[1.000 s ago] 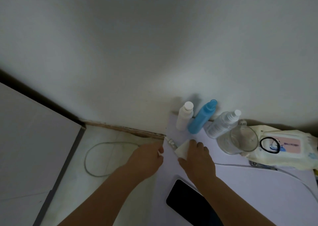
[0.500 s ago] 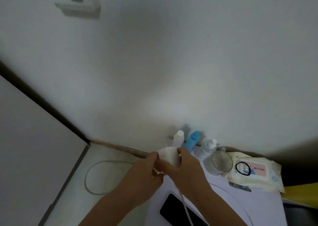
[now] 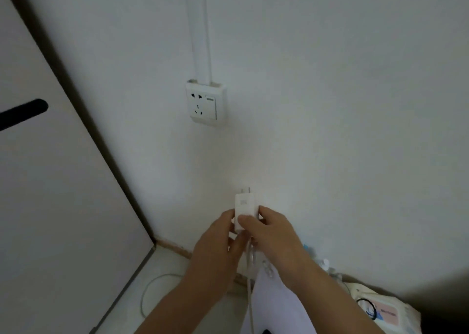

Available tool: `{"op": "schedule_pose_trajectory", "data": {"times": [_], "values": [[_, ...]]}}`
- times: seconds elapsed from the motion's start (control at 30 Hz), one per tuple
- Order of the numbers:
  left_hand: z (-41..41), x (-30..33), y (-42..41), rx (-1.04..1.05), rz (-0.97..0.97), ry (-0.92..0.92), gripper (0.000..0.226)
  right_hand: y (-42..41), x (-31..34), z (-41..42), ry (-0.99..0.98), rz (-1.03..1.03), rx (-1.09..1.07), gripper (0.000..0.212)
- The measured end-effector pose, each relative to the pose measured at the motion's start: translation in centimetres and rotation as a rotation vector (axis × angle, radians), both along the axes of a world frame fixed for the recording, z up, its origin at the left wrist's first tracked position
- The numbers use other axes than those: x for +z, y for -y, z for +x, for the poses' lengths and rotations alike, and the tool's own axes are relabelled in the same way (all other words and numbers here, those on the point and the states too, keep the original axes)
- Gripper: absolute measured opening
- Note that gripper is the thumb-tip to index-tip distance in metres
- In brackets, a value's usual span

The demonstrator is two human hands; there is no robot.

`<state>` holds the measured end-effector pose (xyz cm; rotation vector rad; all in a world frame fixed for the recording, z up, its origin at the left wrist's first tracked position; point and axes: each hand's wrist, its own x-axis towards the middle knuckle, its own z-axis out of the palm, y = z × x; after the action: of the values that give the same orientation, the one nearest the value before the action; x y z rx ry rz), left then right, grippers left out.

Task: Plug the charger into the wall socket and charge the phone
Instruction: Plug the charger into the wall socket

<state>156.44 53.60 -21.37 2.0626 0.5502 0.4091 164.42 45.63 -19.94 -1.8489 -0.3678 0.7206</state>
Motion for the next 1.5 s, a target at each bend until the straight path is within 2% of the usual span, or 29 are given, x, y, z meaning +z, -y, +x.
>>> {"op": "schedule_pose_trajectory", "data": {"times": [0.13, 0.27, 0.53, 0.83, 1.1, 1.2, 1.37, 1.5], "values": [[0.0, 2.2, -3.1, 0.013, 0.003, 0.003, 0.030, -2.8, 2.8, -0.1, -0.015, 0.059, 0.026, 0.035], [0.4, 3.6, -6.6, -0.022, -0.034, -0.002, 0.028, -6.4, 4.8, 0.2, 0.014, 0.108, 0.003, 0.026], [2.8, 6.2, -14.7, -0.111, -0.195, -0.006, 0.033, -15.4, 7.4, 1.5, 0.012, 0.236, -0.124, 0.022], [5.9, 6.8, -20.1, -0.169, 0.025, 0.076, 0.033, -20.8, 7.4, 3.4, -0.031, 0.365, -0.295, 0.033], [6.7, 6.9, -20.3, -0.221, 0.004, 0.059, 0.038, -21.4, 7.4, 4.1, 0.004, 0.358, -0.307, 0.044], [7.0, 6.9, -20.3, -0.197, 0.030, 0.053, 0.038, -21.3, 7.5, 4.4, -0.004, 0.343, -0.299, 0.038], [7.9, 7.2, -20.3, -0.140, 0.022, 0.085, 0.036, -21.5, 7.8, 4.8, 0.026, 0.218, -0.318, 0.041], [8.2, 6.9, -20.3, -0.077, 0.036, 0.111, 0.034, -21.3, 8.3, 5.0, -0.036, 0.051, -0.214, 0.050]]}}
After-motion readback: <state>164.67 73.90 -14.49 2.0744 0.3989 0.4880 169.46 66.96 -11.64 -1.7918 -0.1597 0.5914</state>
